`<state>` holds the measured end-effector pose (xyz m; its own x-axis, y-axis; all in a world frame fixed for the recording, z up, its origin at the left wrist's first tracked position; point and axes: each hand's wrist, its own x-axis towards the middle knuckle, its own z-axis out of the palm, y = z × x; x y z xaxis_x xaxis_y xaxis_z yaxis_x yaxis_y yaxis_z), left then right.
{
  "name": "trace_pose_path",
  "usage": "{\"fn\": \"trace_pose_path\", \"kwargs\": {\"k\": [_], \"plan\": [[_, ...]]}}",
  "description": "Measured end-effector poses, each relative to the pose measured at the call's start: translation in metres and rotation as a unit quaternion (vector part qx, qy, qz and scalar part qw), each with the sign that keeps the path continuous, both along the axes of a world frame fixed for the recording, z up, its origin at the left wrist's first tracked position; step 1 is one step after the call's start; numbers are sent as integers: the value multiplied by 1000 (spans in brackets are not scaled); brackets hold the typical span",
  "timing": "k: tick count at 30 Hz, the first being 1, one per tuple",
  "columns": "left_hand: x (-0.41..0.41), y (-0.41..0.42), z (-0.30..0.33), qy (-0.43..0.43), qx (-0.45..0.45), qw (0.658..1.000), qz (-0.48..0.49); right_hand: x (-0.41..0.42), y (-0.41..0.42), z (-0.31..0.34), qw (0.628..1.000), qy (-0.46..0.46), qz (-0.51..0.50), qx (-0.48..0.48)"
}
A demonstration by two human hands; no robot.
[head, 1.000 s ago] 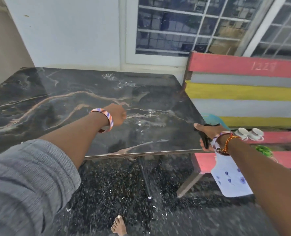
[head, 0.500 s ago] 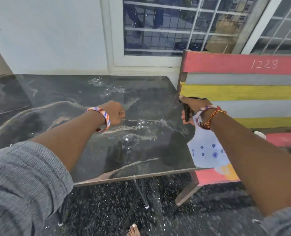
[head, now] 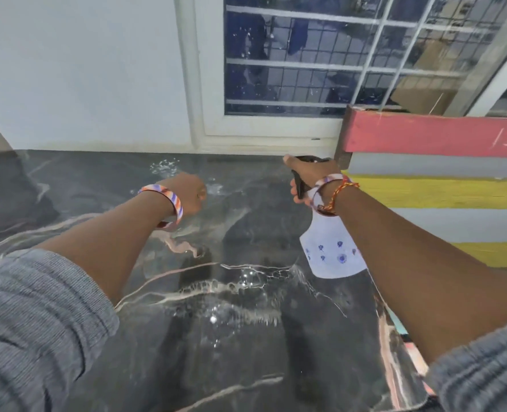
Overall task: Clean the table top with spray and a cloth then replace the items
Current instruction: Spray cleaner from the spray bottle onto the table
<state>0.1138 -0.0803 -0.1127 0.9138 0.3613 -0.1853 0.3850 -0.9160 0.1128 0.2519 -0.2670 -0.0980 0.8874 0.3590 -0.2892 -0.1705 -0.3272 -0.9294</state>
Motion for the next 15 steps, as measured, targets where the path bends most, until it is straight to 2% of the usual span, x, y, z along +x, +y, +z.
{"fn": "trace_pose_path", "kwargs": {"k": [3, 6, 15], "plan": [[27, -8, 4, -17, 5, 1000, -19, 19, -28, 14, 1000, -1, 7, 24], [64, -33, 4, -32, -29, 998, -49, 45, -73, 24, 997, -65, -22, 35], [162, -182, -4, -39, -87, 975, -199, 100, -213, -16, 987, -115, -105, 27]]}}
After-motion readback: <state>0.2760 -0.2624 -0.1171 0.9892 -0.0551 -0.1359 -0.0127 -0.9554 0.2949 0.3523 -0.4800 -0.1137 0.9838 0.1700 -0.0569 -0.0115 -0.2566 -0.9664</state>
